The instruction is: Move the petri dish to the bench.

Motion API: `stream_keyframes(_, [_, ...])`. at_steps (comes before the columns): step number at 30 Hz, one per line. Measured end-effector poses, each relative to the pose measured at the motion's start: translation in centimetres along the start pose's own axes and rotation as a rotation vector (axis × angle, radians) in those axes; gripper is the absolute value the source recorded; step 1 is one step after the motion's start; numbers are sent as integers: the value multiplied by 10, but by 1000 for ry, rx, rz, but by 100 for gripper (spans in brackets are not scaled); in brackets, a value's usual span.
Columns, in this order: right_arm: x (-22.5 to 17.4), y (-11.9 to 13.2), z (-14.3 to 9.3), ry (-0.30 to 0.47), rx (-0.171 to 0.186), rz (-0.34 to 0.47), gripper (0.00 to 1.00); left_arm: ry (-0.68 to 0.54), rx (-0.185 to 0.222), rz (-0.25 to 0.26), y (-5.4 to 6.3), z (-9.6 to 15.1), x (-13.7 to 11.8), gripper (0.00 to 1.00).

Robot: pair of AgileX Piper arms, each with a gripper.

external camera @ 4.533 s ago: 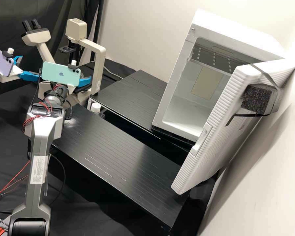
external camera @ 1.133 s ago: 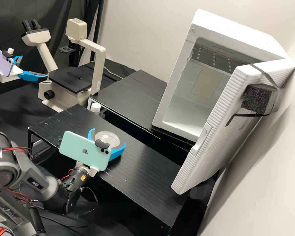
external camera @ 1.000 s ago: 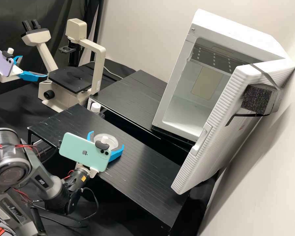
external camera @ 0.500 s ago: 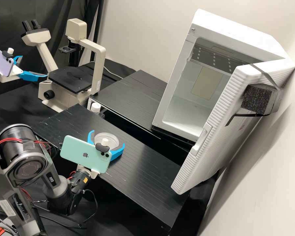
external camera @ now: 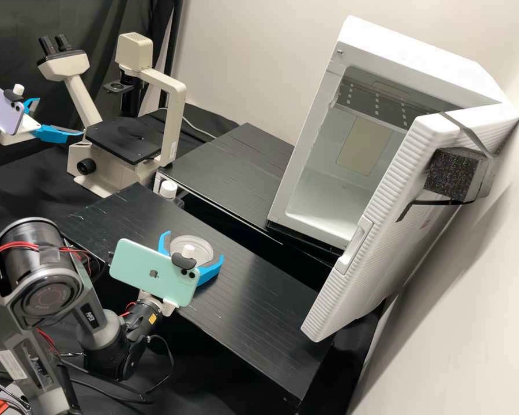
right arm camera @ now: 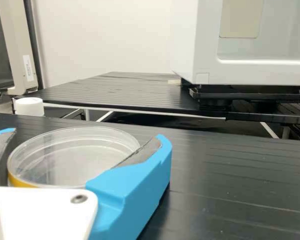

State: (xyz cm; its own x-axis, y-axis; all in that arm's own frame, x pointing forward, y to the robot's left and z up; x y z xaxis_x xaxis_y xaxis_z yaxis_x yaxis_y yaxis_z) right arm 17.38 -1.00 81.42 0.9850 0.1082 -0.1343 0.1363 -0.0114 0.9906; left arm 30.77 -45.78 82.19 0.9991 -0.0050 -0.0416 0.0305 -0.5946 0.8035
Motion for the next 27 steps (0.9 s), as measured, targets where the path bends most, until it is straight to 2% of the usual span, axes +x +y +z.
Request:
stream_keyframes(5, [1,1,0,-9,5,22,0,0,0,0,0,0,0,100])
stream_keyframes(9, [2,1,-1,-12,-9,32,0,0,0,0,0,0,0,100])
stream_keyframes(10, [2,1,-1,-12,-7,34,100,0,0,0,0,0,0,100])
stream_keyframes(24, [4,0,-3,-13,-11,47,100,0,0,0,0,0,0,100])
stream_keyframes(27, [2,2,-6,-14,-29,54,100,0,0,0,0,0,0,100])
